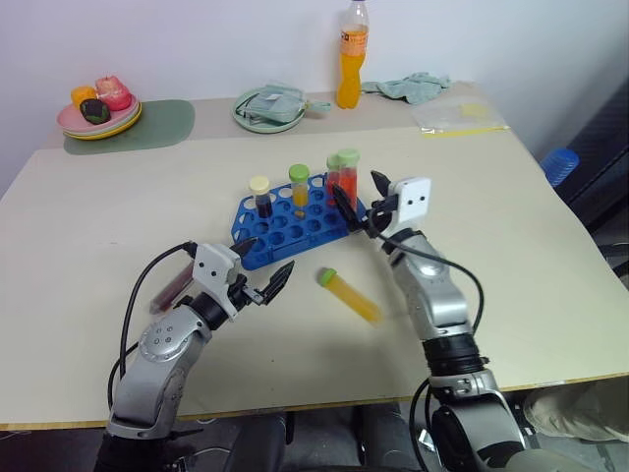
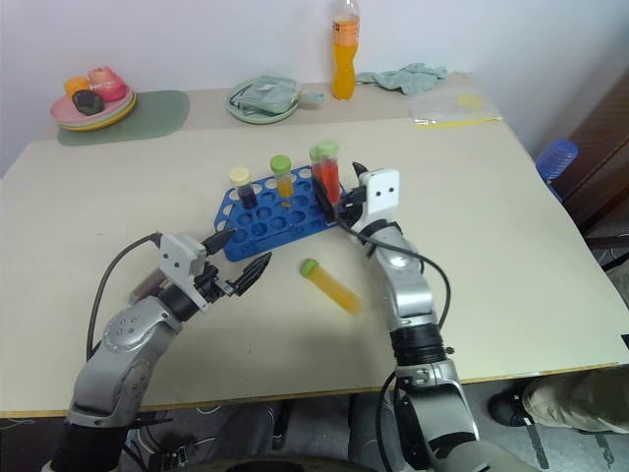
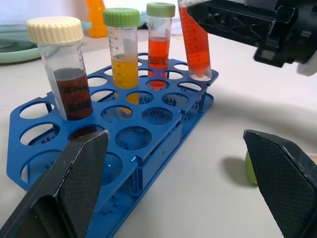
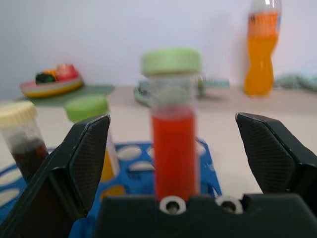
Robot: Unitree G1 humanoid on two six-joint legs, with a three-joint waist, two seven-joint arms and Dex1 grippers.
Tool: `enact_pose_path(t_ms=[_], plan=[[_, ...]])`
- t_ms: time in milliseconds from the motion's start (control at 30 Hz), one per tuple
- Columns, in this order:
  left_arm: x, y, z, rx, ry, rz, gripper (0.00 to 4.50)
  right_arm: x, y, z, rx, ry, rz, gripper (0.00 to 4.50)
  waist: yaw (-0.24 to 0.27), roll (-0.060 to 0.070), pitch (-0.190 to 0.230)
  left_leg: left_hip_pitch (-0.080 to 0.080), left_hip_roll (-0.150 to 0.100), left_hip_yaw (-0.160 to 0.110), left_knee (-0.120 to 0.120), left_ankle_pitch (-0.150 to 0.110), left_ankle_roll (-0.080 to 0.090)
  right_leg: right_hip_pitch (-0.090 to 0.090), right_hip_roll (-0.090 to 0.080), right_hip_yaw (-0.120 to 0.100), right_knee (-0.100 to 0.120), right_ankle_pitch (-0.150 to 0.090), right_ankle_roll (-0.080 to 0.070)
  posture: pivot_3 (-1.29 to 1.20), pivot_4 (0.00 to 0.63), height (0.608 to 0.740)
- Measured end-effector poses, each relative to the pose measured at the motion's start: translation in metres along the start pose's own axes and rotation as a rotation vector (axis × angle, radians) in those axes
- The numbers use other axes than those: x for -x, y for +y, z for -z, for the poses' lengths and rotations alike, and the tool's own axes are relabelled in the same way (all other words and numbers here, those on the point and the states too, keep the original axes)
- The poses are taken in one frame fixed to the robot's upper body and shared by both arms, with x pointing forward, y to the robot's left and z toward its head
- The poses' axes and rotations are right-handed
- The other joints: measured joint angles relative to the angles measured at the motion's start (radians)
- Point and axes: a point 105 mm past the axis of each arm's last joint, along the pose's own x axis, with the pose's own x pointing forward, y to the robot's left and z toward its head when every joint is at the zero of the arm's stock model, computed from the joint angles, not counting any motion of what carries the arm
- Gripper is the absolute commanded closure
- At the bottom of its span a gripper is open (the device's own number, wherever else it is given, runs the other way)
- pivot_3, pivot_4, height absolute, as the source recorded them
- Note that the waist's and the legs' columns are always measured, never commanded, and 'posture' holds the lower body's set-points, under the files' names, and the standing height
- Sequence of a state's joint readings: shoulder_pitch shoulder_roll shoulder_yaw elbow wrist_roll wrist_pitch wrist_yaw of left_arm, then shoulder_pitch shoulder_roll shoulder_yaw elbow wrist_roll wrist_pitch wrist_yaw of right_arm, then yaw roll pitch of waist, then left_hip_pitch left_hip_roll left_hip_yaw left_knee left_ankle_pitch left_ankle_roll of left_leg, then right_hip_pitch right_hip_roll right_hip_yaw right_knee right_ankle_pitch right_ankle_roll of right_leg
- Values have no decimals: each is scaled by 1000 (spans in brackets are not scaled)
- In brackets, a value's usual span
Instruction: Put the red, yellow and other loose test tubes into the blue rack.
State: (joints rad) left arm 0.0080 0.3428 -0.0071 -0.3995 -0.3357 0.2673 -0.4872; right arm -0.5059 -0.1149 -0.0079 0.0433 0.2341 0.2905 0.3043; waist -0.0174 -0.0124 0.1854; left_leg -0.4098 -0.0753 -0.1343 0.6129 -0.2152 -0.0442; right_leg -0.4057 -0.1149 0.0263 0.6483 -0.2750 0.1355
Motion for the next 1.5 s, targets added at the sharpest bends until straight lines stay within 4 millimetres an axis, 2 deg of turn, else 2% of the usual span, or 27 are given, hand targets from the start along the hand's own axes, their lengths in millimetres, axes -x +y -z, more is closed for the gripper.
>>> enact_pose_path(t_ms=[133,267,500,667,767,900,1333,1500], plan=[[0,-1,0,1,-1,8,0,2,-6,-1,-36,166,-46,27,-1,0,0,0,0,0,0,0,0,0,0,0,0,0,0,0,150,740],[-2,-4,1,10,-10,17,0,0,-2,-6,-51,268,-112,27,0,0,0,0,0,1,0,0,0,0,0,0,-1,0,0,0,150,740],[-3,-5,5,22,-14,24,0,-15,3,-19,-33,339,-153,27,0,0,0,0,0,2,0,0,0,0,0,0,-1,0,0,0,150,740],[0,-7,8,23,-15,22,0,-19,3,-7,-68,416,-148,27,0,0,0,0,0,2,0,0,0,0,-1,0,-1,0,0,0,150,740],[1,-7,9,24,-13,21,0,-20,2,-2,-80,444,-143,845,1,0,0,0,0,2,0,0,0,0,-1,0,-1,0,0,0,150,740],[1,-8,9,23,-14,19,0,-22,1,-2,-77,449,-139,2668,0,0,0,0,0,2,0,0,0,0,-1,0,-1,0,0,0,150,740],[0,-8,9,21,-15,20,0,-24,0,-6,-27,402,-132,2668,0,0,0,0,-1,2,-1,0,0,0,-1,0,-1,0,0,0,150,740],[0,-8,8,20,-18,21,0,-14,0,8,22,329,-141,2668,0,0,0,0,-1,3,-1,0,0,0,-1,0,-1,0,0,0,150,740]])
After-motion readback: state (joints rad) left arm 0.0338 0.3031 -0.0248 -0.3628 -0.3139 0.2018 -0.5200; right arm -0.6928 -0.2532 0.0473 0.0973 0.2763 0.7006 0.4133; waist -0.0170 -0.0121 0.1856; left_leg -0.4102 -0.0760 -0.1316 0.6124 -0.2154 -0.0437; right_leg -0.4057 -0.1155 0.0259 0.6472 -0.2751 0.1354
